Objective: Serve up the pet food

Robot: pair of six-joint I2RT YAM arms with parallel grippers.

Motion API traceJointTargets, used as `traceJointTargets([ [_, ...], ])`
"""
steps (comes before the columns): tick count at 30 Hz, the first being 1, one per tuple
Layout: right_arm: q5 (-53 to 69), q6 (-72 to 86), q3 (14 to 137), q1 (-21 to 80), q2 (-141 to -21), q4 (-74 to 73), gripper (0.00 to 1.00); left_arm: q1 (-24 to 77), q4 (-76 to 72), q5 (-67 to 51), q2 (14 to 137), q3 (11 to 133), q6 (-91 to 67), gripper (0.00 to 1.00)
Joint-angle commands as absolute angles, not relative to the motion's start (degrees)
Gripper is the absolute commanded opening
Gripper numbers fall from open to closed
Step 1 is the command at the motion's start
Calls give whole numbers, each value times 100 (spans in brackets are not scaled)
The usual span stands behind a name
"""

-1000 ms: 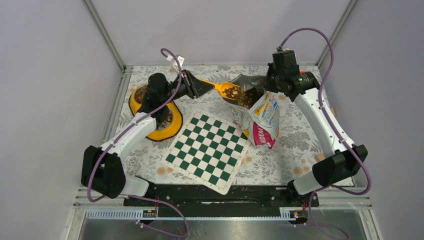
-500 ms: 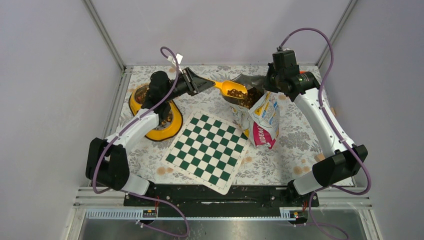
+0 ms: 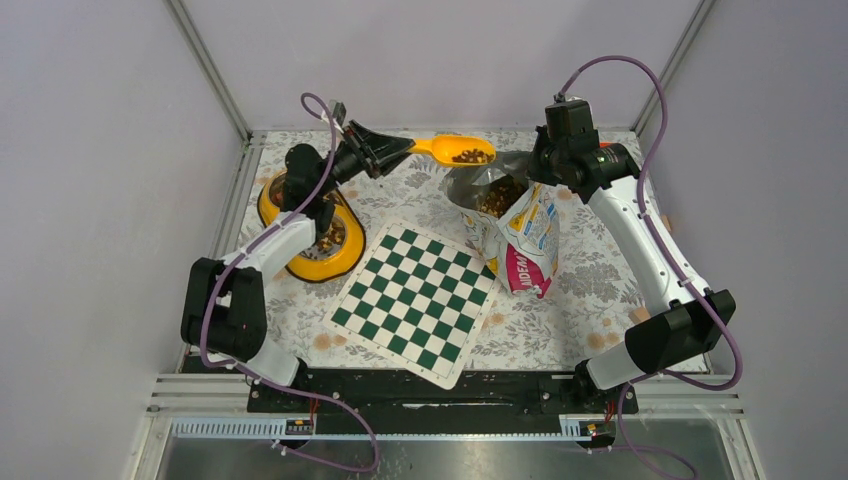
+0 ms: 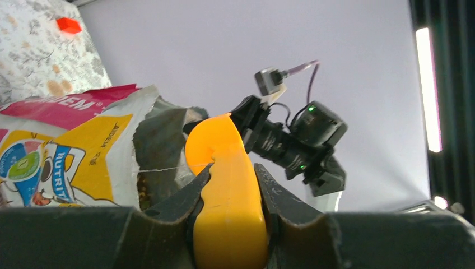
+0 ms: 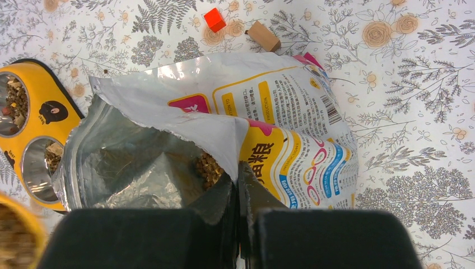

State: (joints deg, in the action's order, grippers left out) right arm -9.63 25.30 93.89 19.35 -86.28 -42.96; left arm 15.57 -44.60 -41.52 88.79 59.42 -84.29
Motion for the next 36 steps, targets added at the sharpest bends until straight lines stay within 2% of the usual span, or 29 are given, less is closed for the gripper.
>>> traceJointTargets([
  [1, -1140, 2507, 9481, 1898, -8361, -3746, 0, 1282, -5530, -4303, 8759, 6080, -9323, 0],
  [5, -1132, 2502, 9517, 1898, -8376, -3746, 0, 1284, -5315, -4214, 8625, 6147, -9395, 0],
  [10, -1169, 2491, 9533, 1896, -8405, -3747, 0, 1540, -5742, -4005, 8634, 6171, -9904, 0],
  [15, -1169, 2483, 9519, 1898, -8395, -3745, 0, 1328, -6238, -3736, 8629, 6073, -10364, 0],
  [26, -1221, 2465, 9486, 1887, -8350, -3745, 0, 695, -4671, -3290, 7726, 5556, -9203, 0],
  [36, -1231, 2457, 9469, 1885, -8327, -3744, 0, -151, -3355, -1949, 6103, 4557, -8098, 0],
])
